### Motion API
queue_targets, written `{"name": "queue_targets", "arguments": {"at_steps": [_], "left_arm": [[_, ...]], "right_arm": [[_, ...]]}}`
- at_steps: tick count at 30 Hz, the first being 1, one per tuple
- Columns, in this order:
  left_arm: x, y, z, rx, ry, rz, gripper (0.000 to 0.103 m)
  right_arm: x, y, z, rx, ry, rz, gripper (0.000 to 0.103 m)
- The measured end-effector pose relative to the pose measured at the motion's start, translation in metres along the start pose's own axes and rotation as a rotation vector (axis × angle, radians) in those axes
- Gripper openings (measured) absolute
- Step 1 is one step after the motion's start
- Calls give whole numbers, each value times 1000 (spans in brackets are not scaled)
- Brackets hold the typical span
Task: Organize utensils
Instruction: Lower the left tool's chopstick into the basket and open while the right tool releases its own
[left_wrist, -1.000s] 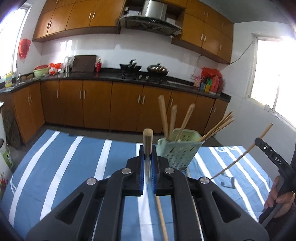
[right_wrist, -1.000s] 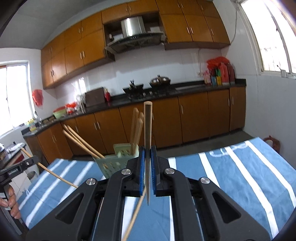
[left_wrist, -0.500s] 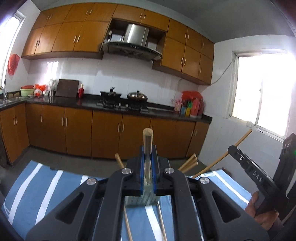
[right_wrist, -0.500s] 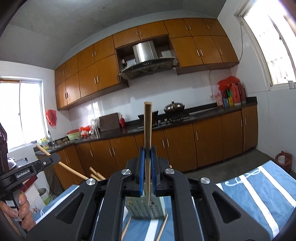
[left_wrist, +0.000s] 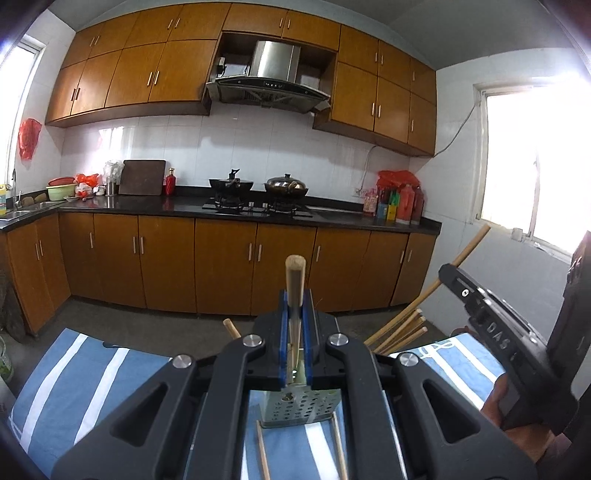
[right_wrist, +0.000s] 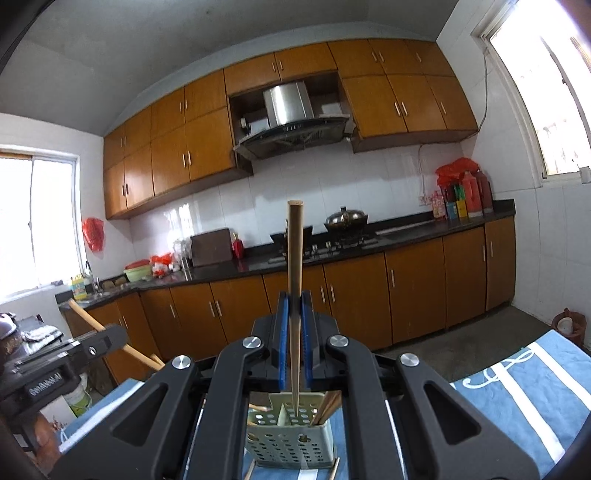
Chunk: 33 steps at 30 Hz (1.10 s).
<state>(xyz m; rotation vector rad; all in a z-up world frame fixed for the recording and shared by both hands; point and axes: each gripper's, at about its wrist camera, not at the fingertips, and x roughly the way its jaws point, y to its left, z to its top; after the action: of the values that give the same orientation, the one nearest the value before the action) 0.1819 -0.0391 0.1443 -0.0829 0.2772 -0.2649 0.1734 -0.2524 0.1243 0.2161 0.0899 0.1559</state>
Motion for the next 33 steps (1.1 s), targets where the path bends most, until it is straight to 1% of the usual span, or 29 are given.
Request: {"name": "queue_targets", "arguments": {"at_steps": [5, 12, 16, 17, 19, 20, 21, 25, 27, 28, 30, 32, 33], "left_arm": [[18, 6, -9, 0, 24, 11, 8], [42, 12, -20, -32, 73, 6, 8], [44, 17, -23, -50, 86, 1, 8], [43, 18, -23, -54, 85, 0, 8], [40, 23, -21, -66, 76, -2, 8], [38, 24, -19, -72, 69, -5, 9], [35, 25, -19, -76, 65, -6, 10], [18, 31, -17, -100, 43, -9, 10], [5, 35, -19, -106, 32, -7, 12], [-2, 37, -22, -109, 26, -1, 14], [-15, 41, -31, -113, 25, 9, 17], [-23, 47, -48, -114, 56, 32, 19], [-24, 48, -56, -112, 75, 40, 19]], "right_arm": [[16, -3, -15, 11, 53, -8, 7], [27, -3, -23, 7, 103, -8, 7], [31, -4, -27, 23, 141, 3, 9], [30, -4, -27, 24, 143, -1, 12], [26, -4, -25, 26, 136, 1, 20], [24, -5, -24, 26, 131, -1, 26], [20, -5, -23, 24, 120, -3, 29], [2, -9, -18, 26, 99, -10, 29], [-10, -14, -18, 33, 99, -22, 29], [-16, -17, -21, 39, 102, -29, 29], [-27, -24, -32, 54, 136, -54, 32], [-30, -28, -47, 61, 188, -72, 32], [-30, -31, -64, 65, 247, -87, 32]]}}
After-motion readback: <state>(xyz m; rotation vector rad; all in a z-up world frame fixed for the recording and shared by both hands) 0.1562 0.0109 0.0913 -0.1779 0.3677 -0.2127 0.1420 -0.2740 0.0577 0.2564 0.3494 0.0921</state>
